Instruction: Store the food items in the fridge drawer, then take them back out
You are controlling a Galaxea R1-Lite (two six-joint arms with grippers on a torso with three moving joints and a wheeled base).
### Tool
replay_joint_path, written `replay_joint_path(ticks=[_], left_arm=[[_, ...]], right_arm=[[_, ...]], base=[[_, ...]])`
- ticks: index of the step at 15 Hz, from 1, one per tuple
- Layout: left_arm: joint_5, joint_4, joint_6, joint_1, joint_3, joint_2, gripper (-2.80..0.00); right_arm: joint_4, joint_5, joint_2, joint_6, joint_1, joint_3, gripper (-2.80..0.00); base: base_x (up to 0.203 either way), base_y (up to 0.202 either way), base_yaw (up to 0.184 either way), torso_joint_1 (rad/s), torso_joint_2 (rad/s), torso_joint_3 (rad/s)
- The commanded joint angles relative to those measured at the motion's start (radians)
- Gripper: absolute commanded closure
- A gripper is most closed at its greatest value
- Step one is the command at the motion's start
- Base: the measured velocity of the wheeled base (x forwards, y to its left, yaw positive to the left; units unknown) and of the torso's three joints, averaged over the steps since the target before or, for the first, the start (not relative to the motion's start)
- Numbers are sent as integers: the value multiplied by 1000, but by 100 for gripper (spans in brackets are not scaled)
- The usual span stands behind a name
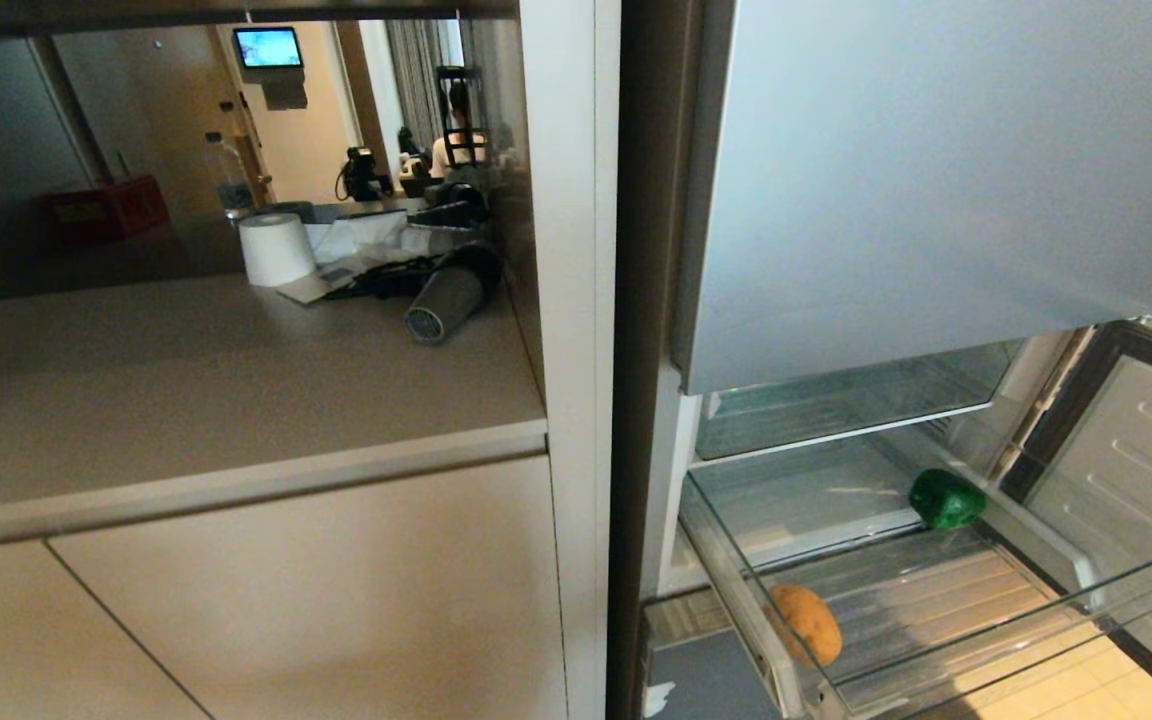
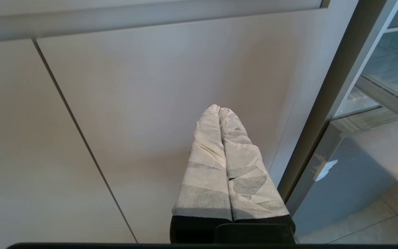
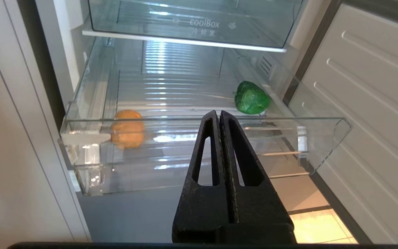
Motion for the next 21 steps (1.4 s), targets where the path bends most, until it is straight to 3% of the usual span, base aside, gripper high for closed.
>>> replay_joint_path(ticks=[1, 16, 21], left_arm=[[0, 0, 0, 0, 0, 2, 0], [0, 0, 0, 0, 0, 2, 0], [0, 0, 0, 0, 0, 2, 0]], right_arm=[[0, 0, 0, 2, 0, 31, 0], [0, -3, 0, 18, 1, 31, 0], [-2, -7, 0, 71, 0, 31, 0]], base=[[0, 0, 0, 111, -228, -122], [0, 0, 0, 84, -167, -85], [0, 0, 0, 26, -44, -25]])
